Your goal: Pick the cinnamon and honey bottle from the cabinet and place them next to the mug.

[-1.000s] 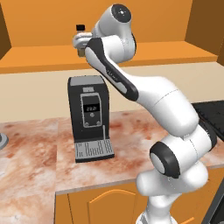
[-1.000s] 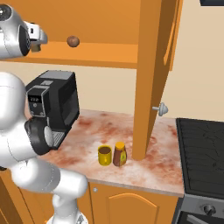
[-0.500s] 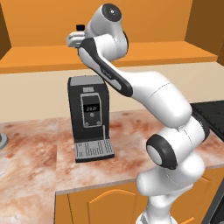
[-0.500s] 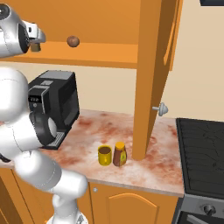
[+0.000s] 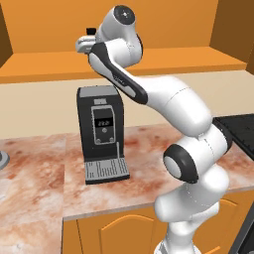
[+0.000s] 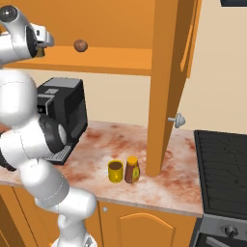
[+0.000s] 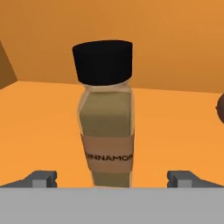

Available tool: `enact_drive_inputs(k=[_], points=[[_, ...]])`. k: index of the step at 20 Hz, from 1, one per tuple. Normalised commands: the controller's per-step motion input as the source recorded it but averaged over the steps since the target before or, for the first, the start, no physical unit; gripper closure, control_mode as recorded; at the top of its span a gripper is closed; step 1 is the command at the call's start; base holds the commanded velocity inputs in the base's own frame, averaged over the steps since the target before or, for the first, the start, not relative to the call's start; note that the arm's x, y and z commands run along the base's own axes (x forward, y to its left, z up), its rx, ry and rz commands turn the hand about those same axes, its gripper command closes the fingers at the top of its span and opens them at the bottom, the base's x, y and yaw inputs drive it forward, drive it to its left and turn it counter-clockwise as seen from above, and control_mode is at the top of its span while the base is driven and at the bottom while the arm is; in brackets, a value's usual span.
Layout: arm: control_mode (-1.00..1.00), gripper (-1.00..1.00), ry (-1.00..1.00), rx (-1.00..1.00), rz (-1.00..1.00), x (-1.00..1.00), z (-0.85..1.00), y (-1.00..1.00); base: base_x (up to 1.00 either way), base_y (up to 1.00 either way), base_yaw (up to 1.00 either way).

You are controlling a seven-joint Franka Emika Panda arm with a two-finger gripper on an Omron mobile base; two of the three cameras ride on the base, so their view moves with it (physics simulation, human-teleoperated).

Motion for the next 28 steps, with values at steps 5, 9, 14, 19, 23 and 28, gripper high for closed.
enact_drive_inputs(k=[5, 9, 14, 19, 23, 28], points=[[-1.0, -1.0, 0.0, 0.0, 0.0, 0.24, -0.02, 0.0, 0.0, 0.0, 0.0], [-1.0, -1.0, 0.0, 0.0, 0.0, 0.13, 0.0, 0.0, 0.0, 0.0, 0.0], [-1.0, -1.0, 0.0, 0.0, 0.0, 0.02, 0.0, 0.08, 0.0, 0.0, 0.0], [-1.0, -1.0, 0.0, 0.0, 0.0, 0.0, 0.0, 0.13, 0.0, 0.0, 0.0], [-1.0, -1.0, 0.0, 0.0, 0.0, 0.1, -0.06, 0.06, 0.0, 0.0, 0.0], [-1.0, -1.0, 0.0, 0.0, 0.0, 0.18, -0.04, 0.0, 0.0, 0.0, 0.0]])
